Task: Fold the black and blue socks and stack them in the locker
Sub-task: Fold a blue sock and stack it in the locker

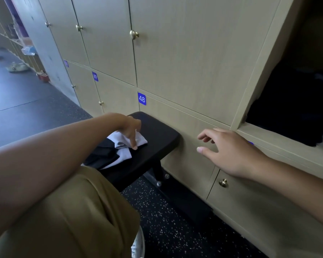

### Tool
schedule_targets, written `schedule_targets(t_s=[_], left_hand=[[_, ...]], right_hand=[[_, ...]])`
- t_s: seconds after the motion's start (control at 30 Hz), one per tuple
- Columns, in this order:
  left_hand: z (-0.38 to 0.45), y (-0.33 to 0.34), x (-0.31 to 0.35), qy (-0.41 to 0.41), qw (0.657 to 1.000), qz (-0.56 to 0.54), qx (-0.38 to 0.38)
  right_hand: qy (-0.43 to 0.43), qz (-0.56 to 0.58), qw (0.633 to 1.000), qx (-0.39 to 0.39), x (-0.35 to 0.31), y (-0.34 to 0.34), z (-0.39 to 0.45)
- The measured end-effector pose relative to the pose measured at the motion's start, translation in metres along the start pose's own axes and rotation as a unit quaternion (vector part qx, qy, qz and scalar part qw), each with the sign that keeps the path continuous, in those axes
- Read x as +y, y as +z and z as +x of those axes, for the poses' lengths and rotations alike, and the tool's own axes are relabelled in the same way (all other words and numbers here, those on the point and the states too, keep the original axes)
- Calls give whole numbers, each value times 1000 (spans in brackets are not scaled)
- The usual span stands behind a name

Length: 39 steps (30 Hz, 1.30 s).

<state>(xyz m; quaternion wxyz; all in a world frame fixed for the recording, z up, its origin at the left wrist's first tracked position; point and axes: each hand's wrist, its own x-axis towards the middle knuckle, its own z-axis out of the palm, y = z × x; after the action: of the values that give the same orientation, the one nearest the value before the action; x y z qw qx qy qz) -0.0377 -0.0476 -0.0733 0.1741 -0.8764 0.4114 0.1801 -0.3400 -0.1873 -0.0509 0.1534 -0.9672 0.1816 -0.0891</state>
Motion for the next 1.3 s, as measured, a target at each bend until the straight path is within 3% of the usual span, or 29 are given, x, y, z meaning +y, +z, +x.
schedule_targets(t_s=[0.2,0.5,0.63,0.77,0.83,0.93,1.03,1.1,1.23,1.3], left_hand=[[-3,0,-3,13,999,28,7],[-12,-27,5,45,979,-92,176],[-26,-45,19,126,935,-245,224],[-40,-52,41,190,860,-413,229],[-44,-53,52,218,818,-488,215],[-52,-53,71,273,764,-557,179],[-59,-50,90,318,718,-607,125],[-62,-47,100,338,707,-614,100],[-67,-44,115,355,686,-633,48],[-72,-44,122,353,675,-648,23]], right_hand=[[10,6,1000,0,8,1,-2],[32,19,999,0,17,-2,-6],[57,64,996,12,15,-3,-5],[109,199,974,27,10,-3,-3],[136,308,941,21,5,-4,-2],[178,474,862,15,-4,-11,-1],[191,565,802,25,-5,-20,0],[195,594,780,40,-4,-24,1],[194,597,776,64,1,-30,2],[179,577,795,59,1,-31,1]])
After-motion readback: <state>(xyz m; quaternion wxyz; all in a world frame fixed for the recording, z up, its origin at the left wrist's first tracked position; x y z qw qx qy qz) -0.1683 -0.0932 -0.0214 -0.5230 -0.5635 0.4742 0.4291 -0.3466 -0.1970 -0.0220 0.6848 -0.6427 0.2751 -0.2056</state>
